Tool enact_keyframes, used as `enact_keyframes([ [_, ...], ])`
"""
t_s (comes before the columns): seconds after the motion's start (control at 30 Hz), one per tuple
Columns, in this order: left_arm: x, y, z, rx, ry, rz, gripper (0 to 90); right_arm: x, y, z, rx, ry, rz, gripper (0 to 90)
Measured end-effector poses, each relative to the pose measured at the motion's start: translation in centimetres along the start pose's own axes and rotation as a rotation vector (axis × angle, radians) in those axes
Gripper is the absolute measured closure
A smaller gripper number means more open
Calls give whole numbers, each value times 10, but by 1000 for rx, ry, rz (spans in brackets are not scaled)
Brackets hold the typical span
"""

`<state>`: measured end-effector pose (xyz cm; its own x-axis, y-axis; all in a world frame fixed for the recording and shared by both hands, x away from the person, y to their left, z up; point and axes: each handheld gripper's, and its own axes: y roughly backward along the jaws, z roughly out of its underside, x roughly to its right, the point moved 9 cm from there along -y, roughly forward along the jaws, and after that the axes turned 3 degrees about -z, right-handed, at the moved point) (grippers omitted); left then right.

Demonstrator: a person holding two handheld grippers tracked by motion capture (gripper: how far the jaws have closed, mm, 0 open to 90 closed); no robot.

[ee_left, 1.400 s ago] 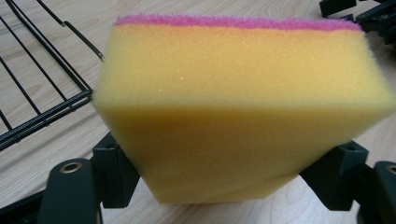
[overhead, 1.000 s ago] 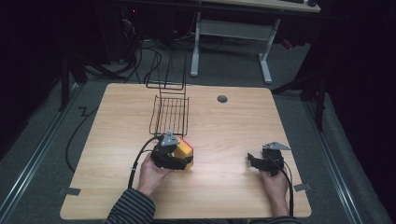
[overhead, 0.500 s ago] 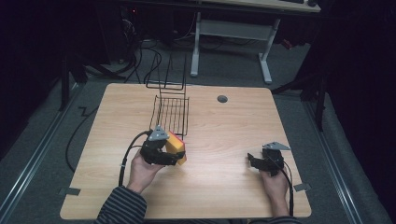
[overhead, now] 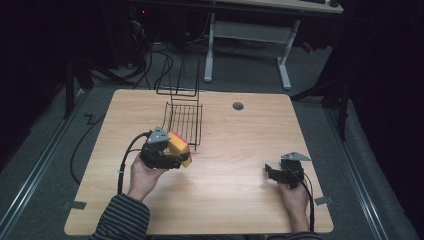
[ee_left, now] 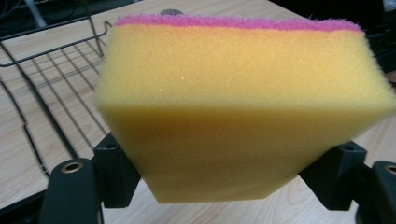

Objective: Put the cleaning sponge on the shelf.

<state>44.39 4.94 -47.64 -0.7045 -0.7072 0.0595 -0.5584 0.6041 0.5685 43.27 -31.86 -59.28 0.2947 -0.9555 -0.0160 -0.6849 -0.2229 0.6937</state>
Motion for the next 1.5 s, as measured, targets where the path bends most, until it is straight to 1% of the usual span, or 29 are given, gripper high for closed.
enact_keyframes([
  [0.13,-9,4,-2,-7,-5,-27,249,0,0,0,0,-1,-1,286],
  [0.3,-16,6,-8,-3,-9,-50,248,0,0,0,0,-1,-1,286],
  [0.43,-24,6,-12,-5,-12,-70,249,0,0,0,0,0,-1,286],
  [0.47,-26,6,-13,-5,-13,-81,248,0,0,0,-1,0,-1,286],
  [0.57,-30,5,-17,-1,-2,-85,248,0,0,0,0,-1,-1,286],
  [0.63,-34,5,-19,-3,-10,-104,248,0,0,0,-1,0,-1,286],
  [0.77,-38,3,-23,2,-12,-117,248,0,0,0,-1,-1,-1,286],
  [0.83,-40,0,-25,4,-10,-124,247,0,0,0,0,-1,-2,286],
  [0.93,-44,-4,-28,19,11,-133,247,0,0,0,-1,-1,-1,286],
  [1.0,-46,-9,-28,22,15,-142,247,0,0,0,-1,0,-1,286],
  [1.13,-51,-20,-27,19,28,-152,247,0,0,0,-1,0,-1,286],
  [1.23,-58,-29,-27,14,41,-165,247,0,0,0,-1,0,-1,286],
  [1.33,-62,-35,-31,13,49,-174,246,0,0,0,-1,0,-1,286],
  [1.4,-64,-39,-34,12,42,-181,246,0,0,0,-1,0,-1,286],
  [1.43,-65,-41,-36,21,44,-186,246,0,0,0,-1,0,-1,286],
  [1.5,-68,-46,-35,19,55,-188,246,0,0,0,-1,0,-1,286],
])
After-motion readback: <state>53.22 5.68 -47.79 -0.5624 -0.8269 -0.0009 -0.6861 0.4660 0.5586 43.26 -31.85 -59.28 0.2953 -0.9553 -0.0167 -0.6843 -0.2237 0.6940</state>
